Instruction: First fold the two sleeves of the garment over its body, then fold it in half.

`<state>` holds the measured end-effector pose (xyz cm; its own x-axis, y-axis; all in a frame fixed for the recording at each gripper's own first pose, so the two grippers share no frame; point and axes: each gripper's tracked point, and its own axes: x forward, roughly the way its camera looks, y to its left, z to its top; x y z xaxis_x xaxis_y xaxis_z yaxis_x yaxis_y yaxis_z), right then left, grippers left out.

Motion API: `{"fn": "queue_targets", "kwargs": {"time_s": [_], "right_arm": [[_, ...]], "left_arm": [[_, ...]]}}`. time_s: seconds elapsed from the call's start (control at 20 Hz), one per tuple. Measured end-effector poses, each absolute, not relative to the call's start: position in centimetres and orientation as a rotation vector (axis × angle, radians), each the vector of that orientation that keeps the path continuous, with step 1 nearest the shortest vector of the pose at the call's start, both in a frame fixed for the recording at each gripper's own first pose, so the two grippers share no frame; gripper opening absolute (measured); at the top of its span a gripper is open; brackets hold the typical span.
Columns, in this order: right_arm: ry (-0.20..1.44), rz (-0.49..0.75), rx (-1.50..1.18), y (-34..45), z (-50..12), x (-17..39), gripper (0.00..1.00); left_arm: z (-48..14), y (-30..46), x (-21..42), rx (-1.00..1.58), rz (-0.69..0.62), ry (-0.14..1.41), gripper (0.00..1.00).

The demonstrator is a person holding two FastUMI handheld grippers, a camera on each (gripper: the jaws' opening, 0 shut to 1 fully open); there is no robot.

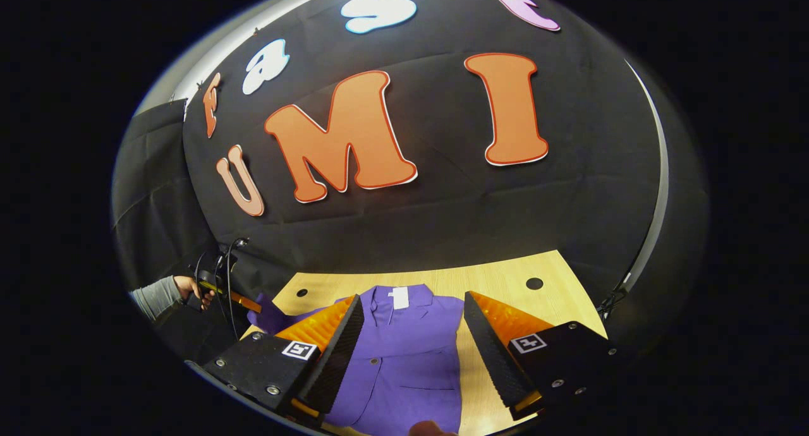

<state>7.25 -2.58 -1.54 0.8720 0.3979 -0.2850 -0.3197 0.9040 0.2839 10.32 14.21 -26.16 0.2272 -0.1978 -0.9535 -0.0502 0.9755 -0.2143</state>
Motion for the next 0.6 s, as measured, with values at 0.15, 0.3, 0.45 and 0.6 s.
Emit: {"fn": "queue_targets", "kwargs": {"time_s": [0.15, 0.3, 0.45, 0.6], "right_arm": [[0.343, 0.378, 0.254, -4.0, -1.9, 7.8, 0.95], [0.342, 0.373, 0.264, -5.3, -2.4, 8.3, 0.95], [0.322, 0.354, 0.274, -6.8, -2.3, 8.6, 0.95], [0.278, 0.341, 0.282, -8.3, -1.7, 8.5, 0.96]], "left_arm": [[-24.2, 8.7, 12.1, -0.186, -0.171, 1.324, 0.04], [-23.2, 3.7, 13.6, -0.153, -0.225, 1.312, 0.04], [-22.1, -1.2, 14.7, -0.125, -0.276, 1.302, 0.04], [-21.2, -6.5, 15.5, -0.094, -0.341, 1.294, 0.04]]}}
